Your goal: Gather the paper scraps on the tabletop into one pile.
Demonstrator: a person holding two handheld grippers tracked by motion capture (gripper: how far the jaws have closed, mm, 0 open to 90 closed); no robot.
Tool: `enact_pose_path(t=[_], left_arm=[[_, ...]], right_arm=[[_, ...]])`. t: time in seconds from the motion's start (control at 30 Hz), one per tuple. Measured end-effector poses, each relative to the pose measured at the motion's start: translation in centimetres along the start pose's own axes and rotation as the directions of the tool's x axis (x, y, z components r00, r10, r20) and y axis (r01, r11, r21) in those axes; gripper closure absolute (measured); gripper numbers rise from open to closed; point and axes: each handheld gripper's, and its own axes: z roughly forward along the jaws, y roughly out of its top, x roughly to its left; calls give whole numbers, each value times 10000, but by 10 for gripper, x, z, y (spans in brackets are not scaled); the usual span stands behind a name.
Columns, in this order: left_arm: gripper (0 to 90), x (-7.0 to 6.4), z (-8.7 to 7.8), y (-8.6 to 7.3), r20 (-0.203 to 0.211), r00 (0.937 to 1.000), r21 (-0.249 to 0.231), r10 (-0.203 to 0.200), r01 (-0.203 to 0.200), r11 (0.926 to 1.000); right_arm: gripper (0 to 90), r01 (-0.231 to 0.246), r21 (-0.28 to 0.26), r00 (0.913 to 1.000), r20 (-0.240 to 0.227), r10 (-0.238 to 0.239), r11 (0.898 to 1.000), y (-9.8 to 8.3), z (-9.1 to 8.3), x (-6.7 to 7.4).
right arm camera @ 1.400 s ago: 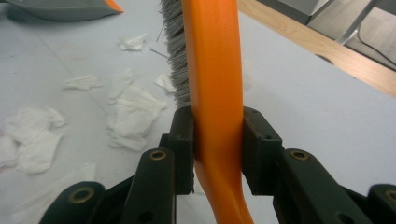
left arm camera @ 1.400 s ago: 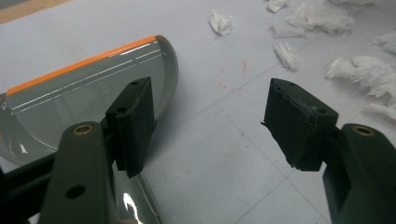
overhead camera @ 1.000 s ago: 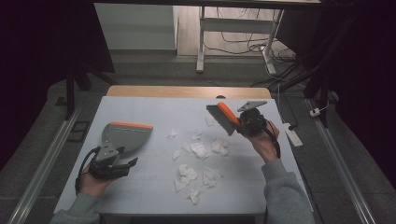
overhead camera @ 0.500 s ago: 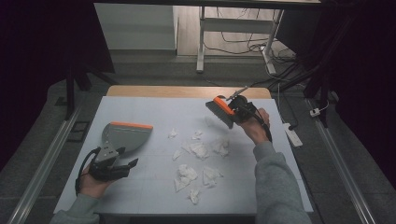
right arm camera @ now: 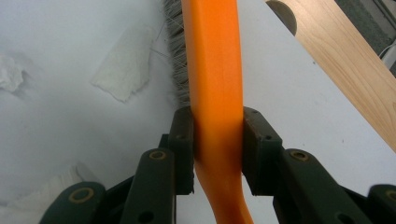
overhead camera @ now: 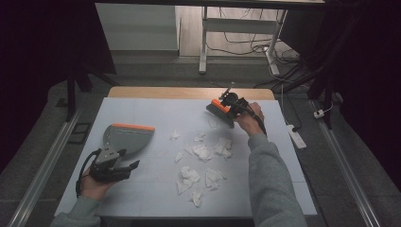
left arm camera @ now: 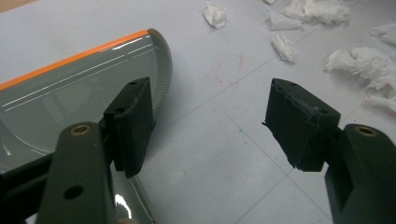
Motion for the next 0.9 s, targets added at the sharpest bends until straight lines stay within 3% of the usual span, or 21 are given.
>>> enact_pose_path(t=[0.33,0.37,0.4,0.5,0.57,0.63,0.67,0.9], left_arm=[[332,1,0,-1,-30,10000,-8,-5,5,10000],[332,1,0,-1,-36,10000,-11,8,-8,10000],[332,1,0,-1,-36,10000,-11,8,-8,10000],[332,1,1,-1,-33,10000,10,23,-23,10000],[332,0,1,-1,-38,10000,12,33,-33,10000],[332,0,1,-1,-40,10000,30,31,-31,10000],[332,0,1,-1,-34,10000,31,40,-40,10000],[332,-1,1,-1,-28,10000,48,62,-62,10000]], right_arm=[[685,1125,379,9934,-245,-1116,9929,10,-1,17],[685,1502,403,9884,-292,-1491,9878,9,-3,23],[685,1502,403,9884,-292,-1491,9878,9,-3,23],[685,1855,111,9787,-914,-1838,9826,4,-12,35],[685,1995,50,9750,-1012,-1980,9799,2,-14,39],[686,2343,70,9675,-996,-2324,9721,-1,-18,46],[702,2450,24,9613,-1307,-2426,9695,-6,-23,53],[702,2321,-537,9532,-1866,-2381,9712,-23,-36,60]])
